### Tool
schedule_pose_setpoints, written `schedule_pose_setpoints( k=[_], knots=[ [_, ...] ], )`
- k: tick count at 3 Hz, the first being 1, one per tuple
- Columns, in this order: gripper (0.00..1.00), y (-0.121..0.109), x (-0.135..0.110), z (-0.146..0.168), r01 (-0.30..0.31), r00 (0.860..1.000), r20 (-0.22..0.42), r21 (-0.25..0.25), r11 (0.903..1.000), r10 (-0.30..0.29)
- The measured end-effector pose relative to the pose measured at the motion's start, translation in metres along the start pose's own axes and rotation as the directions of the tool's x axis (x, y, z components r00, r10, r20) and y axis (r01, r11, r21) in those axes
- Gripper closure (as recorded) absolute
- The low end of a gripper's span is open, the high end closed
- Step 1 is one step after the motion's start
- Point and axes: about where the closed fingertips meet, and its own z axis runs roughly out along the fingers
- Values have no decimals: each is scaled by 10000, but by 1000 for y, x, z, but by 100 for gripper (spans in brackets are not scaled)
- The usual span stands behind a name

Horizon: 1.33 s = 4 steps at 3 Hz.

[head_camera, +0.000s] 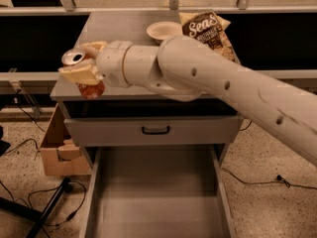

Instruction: Place coke can into middle drawer

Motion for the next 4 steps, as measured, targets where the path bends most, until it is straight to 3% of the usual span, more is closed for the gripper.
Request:
schedule_pose_setpoints(
  k=[1, 2, 3, 4],
  knots=[
    [100, 60, 29, -27, 4, 9998, -189, -284, 9996, -10],
    [100, 75, 106, -74, -424, 9934, -1058, 264, 9988, 450],
    [100, 75, 184, -108, -863, 9813, -1644, 905, 9921, 1004],
    [100, 68, 293, -131, -1955, 9587, -1827, 1342, 9715, 2182]
  ],
)
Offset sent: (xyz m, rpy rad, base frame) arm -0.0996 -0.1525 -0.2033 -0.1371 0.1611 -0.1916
